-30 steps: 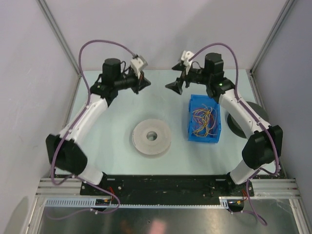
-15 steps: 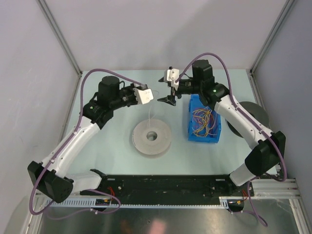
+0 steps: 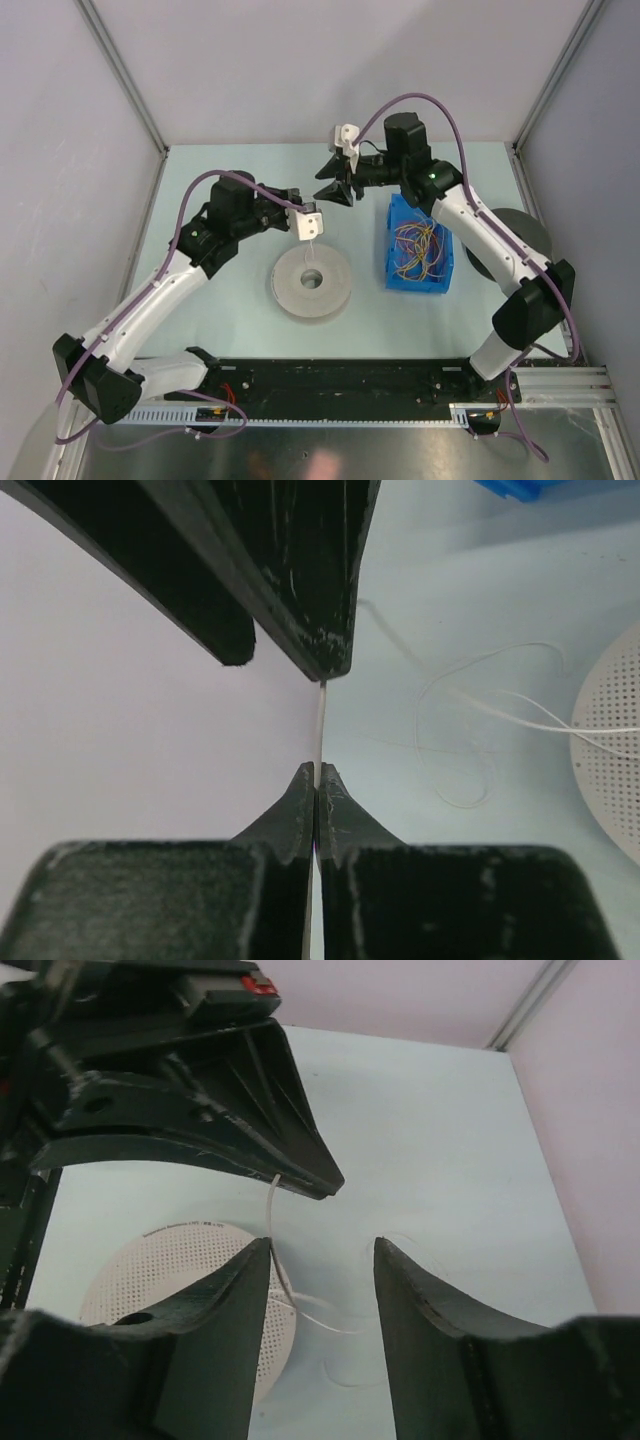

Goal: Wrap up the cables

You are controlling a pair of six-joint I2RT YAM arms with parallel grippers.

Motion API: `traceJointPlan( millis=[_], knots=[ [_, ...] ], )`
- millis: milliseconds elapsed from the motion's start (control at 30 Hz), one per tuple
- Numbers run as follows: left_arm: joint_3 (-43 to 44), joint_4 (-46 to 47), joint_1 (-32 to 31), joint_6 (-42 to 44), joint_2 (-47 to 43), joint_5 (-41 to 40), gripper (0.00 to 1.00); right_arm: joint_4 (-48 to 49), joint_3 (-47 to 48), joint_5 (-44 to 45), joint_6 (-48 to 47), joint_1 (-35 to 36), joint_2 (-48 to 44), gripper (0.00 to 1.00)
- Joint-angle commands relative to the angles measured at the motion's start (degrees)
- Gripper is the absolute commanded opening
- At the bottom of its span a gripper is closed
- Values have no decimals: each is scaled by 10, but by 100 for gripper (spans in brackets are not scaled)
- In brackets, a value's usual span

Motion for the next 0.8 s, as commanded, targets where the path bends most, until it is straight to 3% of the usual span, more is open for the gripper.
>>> traceJointPlan(
  millis=[0, 233, 367, 433, 500, 567, 633, 767],
  knots=[
    [-2, 34, -9, 33, -14, -19, 0, -38, 49, -2, 28, 3, 32, 49],
    [-1, 39, -13, 37, -8, -22, 0, -61, 64, 2, 27, 5, 55, 37],
    [-2, 40, -13, 37, -8, -18, 0, -64, 66, -3, 27, 4, 59, 7],
    [-1, 41, -12, 18, -8, -22, 14, -58, 64, 2, 28, 1, 56, 2],
    [11, 41, -4, -33, -8, -20, 45, -39, 56, 15, 30, -10, 48, 0],
    [21, 38, 26, -102, -17, 28, 66, -7, 39, 33, 20, -32, 36, 0],
    [37, 28, 78, -192, -35, 123, 74, 30, 25, 50, -8, -56, 21, 0],
    [73, 21, 184, -395, -37, 287, 76, 110, 21, 82, -85, -95, 5, 0]
  ],
)
